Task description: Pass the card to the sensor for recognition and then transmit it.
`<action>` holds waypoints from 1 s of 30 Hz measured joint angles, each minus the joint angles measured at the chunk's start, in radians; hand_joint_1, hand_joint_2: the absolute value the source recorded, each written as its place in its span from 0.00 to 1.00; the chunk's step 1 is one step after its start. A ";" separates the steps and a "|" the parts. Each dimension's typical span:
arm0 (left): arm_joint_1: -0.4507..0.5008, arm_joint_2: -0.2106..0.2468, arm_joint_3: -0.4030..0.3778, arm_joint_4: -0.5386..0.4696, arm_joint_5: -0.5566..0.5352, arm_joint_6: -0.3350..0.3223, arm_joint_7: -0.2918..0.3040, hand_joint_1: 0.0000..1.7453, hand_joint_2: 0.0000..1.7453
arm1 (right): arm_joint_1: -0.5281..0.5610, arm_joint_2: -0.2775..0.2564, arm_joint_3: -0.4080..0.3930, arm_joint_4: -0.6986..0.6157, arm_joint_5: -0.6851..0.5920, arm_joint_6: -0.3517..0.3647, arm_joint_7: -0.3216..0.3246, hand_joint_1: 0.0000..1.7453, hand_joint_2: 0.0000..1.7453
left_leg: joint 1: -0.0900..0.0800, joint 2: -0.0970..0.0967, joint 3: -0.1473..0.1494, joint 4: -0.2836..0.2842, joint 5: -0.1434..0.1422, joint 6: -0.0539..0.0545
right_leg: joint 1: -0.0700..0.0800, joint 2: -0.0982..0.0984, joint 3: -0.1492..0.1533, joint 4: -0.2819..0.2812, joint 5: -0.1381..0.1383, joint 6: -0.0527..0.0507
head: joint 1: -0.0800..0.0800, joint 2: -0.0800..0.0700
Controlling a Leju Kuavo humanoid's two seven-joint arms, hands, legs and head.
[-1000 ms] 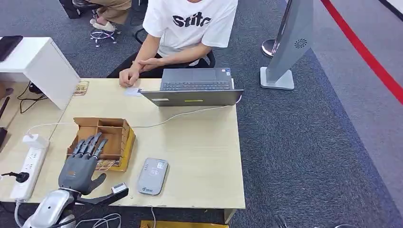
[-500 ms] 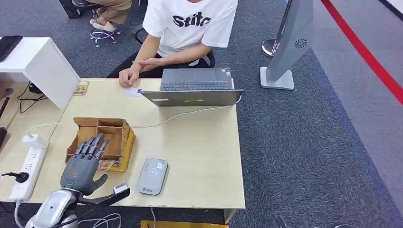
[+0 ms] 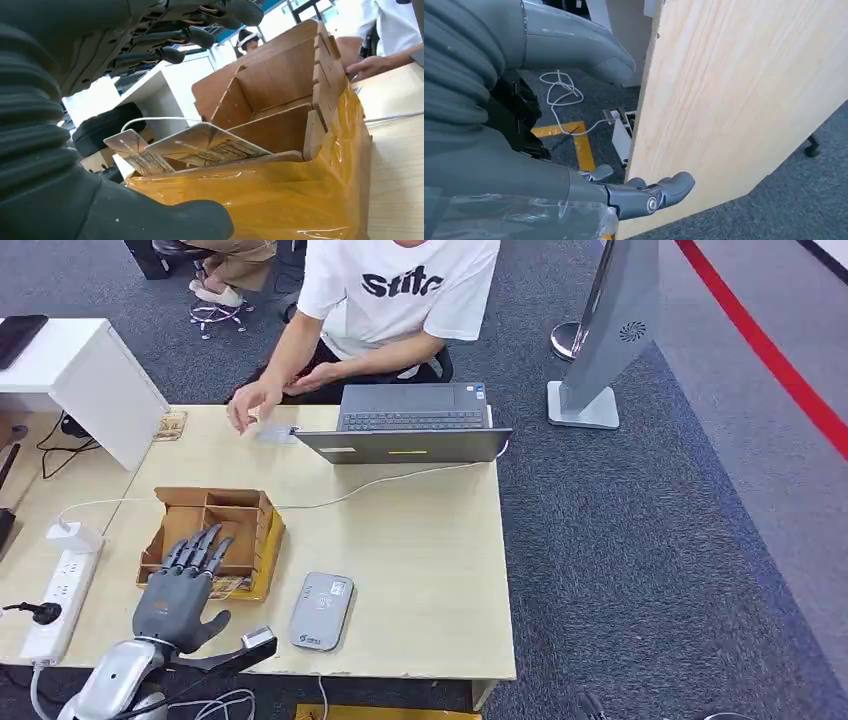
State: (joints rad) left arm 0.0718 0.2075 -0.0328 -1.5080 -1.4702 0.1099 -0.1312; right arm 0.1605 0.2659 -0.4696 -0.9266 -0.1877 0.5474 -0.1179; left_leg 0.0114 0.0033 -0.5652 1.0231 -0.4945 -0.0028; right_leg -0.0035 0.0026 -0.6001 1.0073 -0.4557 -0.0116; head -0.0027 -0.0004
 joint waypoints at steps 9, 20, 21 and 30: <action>0.001 -0.002 0.000 0.000 0.011 -0.018 0.005 1.00 1.00 | 0.001 -0.003 0.005 0.000 -0.001 -0.006 0.002 0.00 1.00 | 0.000 0.000 0.000 0.000 0.000 0.000 | 0.000 0.000 0.000 0.000 0.000 0.000 | 0.000 0.000; 0.001 -0.003 0.000 0.000 0.018 -0.026 0.005 1.00 1.00 | 0.003 -0.004 0.005 0.000 -0.001 -0.010 0.003 0.00 1.00 | 0.000 0.000 0.000 0.000 0.000 0.000 | 0.000 0.000 0.000 0.000 0.000 0.000 | 0.000 0.000; 0.002 -0.003 0.000 -0.001 0.018 -0.026 0.005 1.00 1.00 | 0.003 -0.004 0.005 0.000 -0.001 -0.010 0.003 0.00 1.00 | 0.000 0.000 0.000 0.000 0.000 0.000 | 0.000 0.000 0.000 0.000 0.000 0.000 | 0.000 0.000; -0.005 -0.003 0.000 -0.018 0.018 -0.022 0.005 1.00 1.00 | 0.003 -0.004 0.005 0.000 -0.003 -0.009 0.003 0.00 1.00 | 0.000 0.000 0.000 0.000 0.000 0.000 | 0.000 0.000 0.000 0.000 0.000 0.000 | 0.000 0.000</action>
State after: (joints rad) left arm 0.0670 0.2049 -0.0328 -1.5255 -1.4523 0.0881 -0.1259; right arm 0.1639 0.2617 -0.4646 -0.9270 -0.1911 0.5383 -0.1148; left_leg 0.0113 0.0034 -0.5649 1.0231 -0.4945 -0.0028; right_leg -0.0035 0.0028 -0.6001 1.0073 -0.4556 -0.0116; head -0.0023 0.0000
